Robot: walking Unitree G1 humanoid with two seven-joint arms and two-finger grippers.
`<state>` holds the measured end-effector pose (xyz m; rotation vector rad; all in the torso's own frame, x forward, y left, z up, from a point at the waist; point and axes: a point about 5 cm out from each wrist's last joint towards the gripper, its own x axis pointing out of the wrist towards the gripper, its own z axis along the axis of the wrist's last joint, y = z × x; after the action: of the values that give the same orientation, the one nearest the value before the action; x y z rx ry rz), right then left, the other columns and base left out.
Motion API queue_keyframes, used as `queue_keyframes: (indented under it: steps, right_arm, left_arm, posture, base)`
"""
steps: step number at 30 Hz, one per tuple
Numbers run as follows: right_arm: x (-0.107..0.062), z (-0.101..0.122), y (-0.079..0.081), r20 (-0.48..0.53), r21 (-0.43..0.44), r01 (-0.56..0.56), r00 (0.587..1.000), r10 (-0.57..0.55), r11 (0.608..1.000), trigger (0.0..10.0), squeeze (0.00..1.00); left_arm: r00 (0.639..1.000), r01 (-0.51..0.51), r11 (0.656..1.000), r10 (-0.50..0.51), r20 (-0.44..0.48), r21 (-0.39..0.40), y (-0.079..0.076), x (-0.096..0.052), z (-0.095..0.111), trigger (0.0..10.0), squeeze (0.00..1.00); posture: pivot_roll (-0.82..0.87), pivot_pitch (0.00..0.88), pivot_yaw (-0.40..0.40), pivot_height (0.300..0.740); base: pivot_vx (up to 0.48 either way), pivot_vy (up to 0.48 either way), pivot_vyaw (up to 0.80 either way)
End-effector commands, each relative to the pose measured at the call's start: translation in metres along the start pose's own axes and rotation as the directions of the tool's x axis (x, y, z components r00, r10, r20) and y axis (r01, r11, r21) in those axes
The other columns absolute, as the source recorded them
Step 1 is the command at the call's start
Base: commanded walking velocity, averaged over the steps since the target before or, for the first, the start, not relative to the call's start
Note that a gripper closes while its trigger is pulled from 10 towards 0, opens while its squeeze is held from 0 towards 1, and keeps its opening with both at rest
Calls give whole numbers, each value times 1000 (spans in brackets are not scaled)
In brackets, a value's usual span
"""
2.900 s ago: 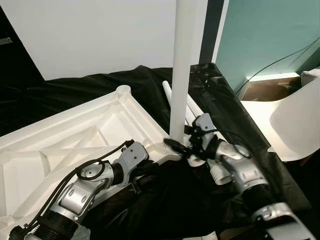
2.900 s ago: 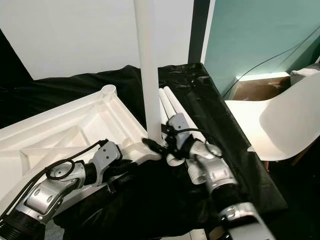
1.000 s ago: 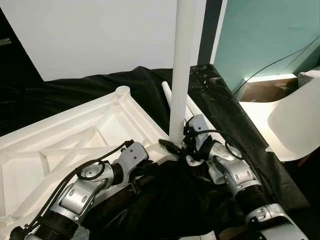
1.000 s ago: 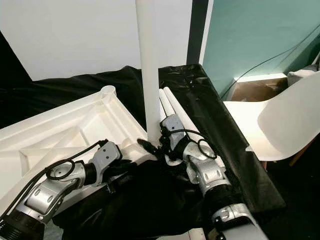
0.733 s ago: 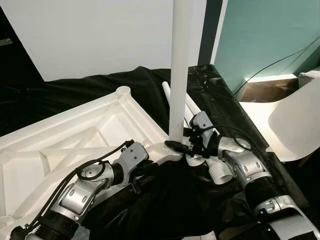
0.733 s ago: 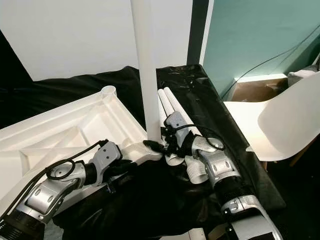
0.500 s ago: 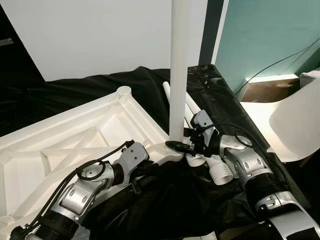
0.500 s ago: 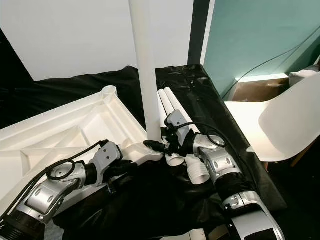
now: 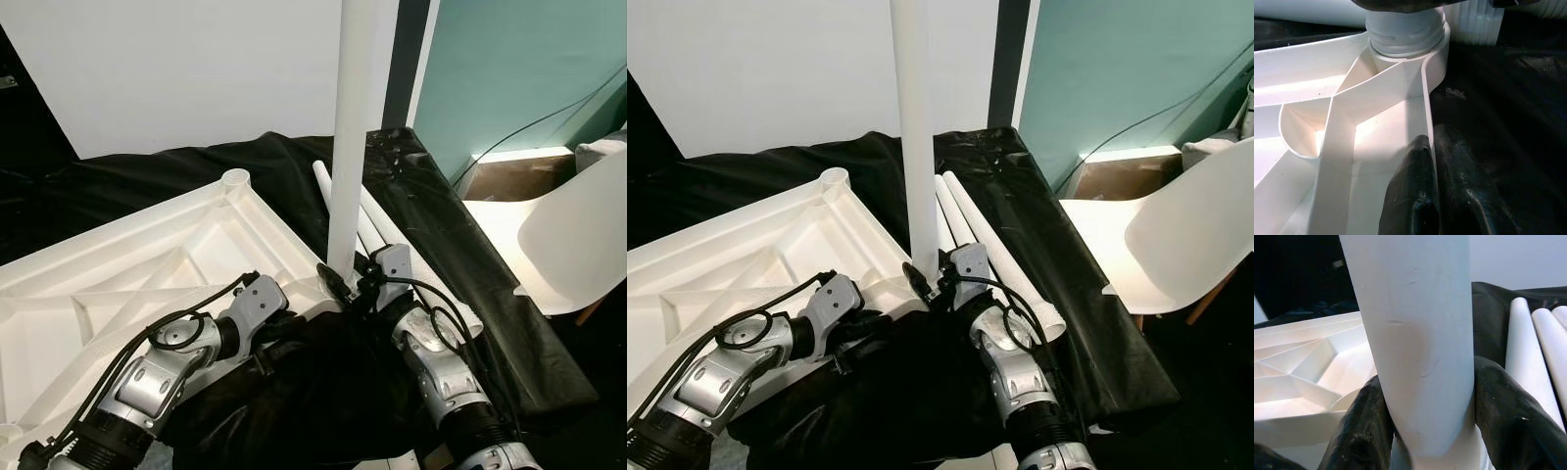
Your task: Building children table
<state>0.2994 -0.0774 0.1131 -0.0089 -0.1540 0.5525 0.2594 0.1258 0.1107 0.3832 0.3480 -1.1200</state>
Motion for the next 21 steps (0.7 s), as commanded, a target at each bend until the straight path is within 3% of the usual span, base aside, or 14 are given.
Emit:
queue_keyframes:
  steps: [1,7,8,10,11,12,13,15,16,17,18,21]
  right_arm:
    - [6,21,-28,93,-7,184,979,-183,983,0,0]
    - [5,19,-19,91,-30,168,982,-165,985,0,0]
    - [7,18,-13,84,-40,134,988,-130,990,7961,0]
    - [7,18,-13,84,-40,134,988,-130,990,7961,0]
    - [7,17,-9,79,-48,109,991,-105,993,10000,153]
    - [10,15,-5,51,-31,39,998,-38,999,10000,1000]
    - [10,15,-5,51,-31,39,998,-38,999,10000,1000]
    - [14,13,-2,9,-14,-74,997,74,997,10000,1000]
    - [15,12,-4,-8,-13,-115,993,115,993,10000,290]
    - [16,13,-5,-16,-16,-133,991,133,991,10000,290]
    - [16,13,-8,-26,-16,-151,988,151,988,10000,0]
    - [16,13,-13,-48,-13,-193,980,192,981,10000,0]
  left_arm:
    - [984,166,984,-169,-48,-56,-25,9,-17,10000,0]
    - [984,169,984,-171,-47,-56,-26,10,-17,10000,0]
    - [984,169,984,-172,-47,-56,-25,10,-17,10000,0]
    - [984,169,984,-172,-47,-56,-25,10,-17,10000,0]
    - [984,169,984,-172,-47,-55,-25,10,-17,10000,0]
    - [984,169,984,-171,-47,-55,-25,10,-17,10000,0]
    - [984,169,984,-171,-47,-55,-25,10,-17,10000,0]
    - [984,167,984,-170,-49,-55,-25,9,-17,10000,0]
    - [984,167,984,-169,-49,-55,-24,9,-17,10000,0]
    - [984,166,985,-169,-48,-55,-24,9,-17,10000,0]
    - [984,166,984,-169,-47,-56,-25,9,-17,10000,0]
    - [984,167,984,-170,-45,-57,-25,10,-17,10000,0]
  posture:
    - [62,0,0,740]
    - [64,0,0,740]
    - [62,0,0,740]
    - [62,0,0,740]
    - [62,0,0,740]
    - [61,0,3,740]
    - [61,0,3,740]
    - [61,0,3,740]
    - [59,0,1,740]
    - [59,0,1,740]
    - [59,0,1,740]
    - [56,0,0,740]
  base:
    - [0,0,0]
    - [0,0,0]
    - [0,0,0]
    - [0,0,0]
    - [0,0,0]
    - [0,0,0]
    - [0,0,0]
    - [0,0,0]
    - [0,0,0]
    - [0,0,0]
    - [0,0,0]
    - [0,0,0]
